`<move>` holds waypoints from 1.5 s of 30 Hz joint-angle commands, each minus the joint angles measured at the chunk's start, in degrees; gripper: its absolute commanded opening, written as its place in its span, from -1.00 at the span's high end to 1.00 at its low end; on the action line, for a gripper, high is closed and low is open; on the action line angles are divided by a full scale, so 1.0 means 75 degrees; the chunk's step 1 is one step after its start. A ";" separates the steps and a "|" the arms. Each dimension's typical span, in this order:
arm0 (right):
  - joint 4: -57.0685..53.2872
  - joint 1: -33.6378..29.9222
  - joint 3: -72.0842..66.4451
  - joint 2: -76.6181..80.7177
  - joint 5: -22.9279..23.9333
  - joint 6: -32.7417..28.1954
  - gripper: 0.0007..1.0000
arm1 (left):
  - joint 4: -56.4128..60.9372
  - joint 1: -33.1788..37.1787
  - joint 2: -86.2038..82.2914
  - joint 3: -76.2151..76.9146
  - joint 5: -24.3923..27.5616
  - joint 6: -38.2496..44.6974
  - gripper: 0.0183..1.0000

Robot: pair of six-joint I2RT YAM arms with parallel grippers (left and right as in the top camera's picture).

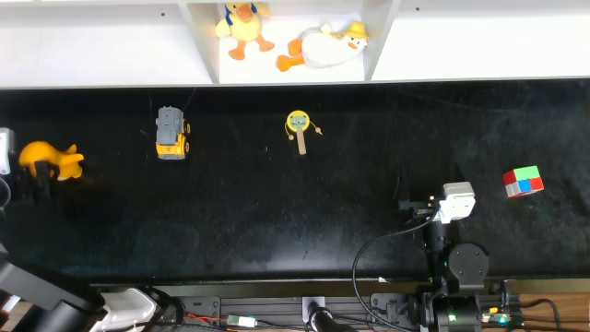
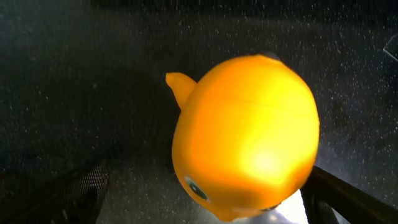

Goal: Store Toys

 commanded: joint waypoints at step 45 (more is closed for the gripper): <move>0.0032 0.0038 -0.0096 -0.0082 0.0061 0.0029 -0.99 | 0.1451 -0.2477 -0.0262 0.1769 -0.1078 -0.4092 0.96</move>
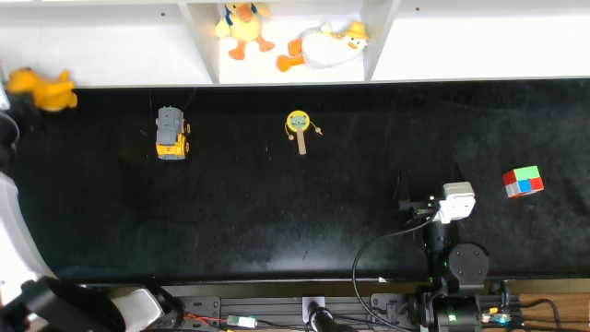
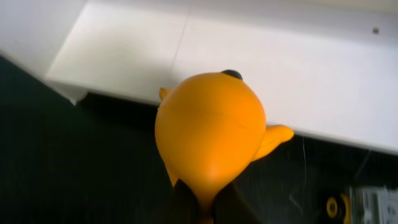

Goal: Store Toys

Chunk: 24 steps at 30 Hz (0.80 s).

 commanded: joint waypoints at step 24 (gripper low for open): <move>0.0032 0.0038 -0.0096 -0.0082 0.0061 0.0026 -0.99 | 0.0044 -0.0941 0.1862 0.1687 -0.0589 -0.0895 0.96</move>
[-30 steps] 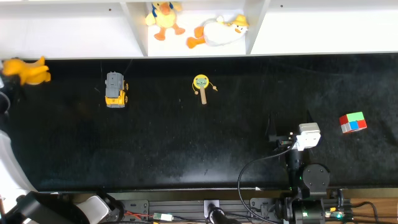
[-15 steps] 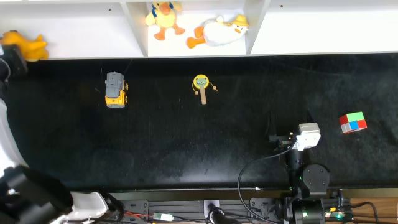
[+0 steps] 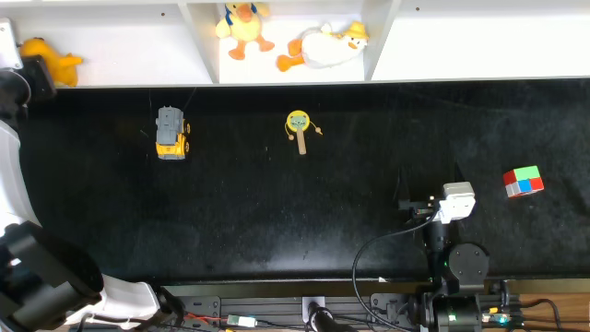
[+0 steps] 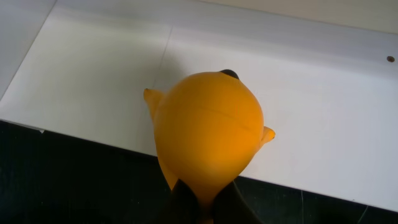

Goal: Store Toys

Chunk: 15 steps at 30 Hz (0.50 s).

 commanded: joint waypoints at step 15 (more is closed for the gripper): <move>0.0029 0.0038 -0.0096 -0.0082 0.0061 0.0029 -0.99 | 0.0393 -0.0044 0.0026 0.0315 -0.0108 -0.0787 0.96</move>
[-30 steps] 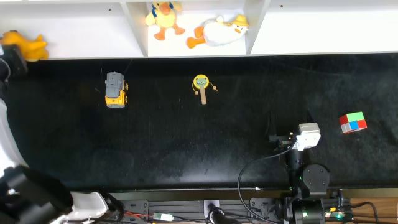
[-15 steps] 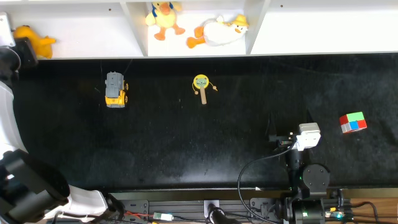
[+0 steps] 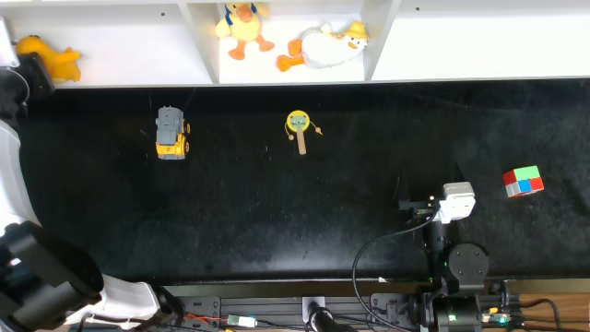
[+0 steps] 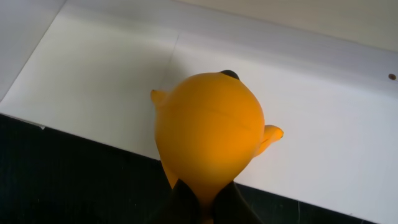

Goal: Store Toys

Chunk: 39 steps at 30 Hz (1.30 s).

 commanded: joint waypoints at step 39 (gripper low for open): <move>0.0032 0.0038 -0.0096 -0.0082 0.0061 0.0029 -0.99 | -0.0189 -0.0233 0.0239 0.0565 -0.0694 -0.0087 0.96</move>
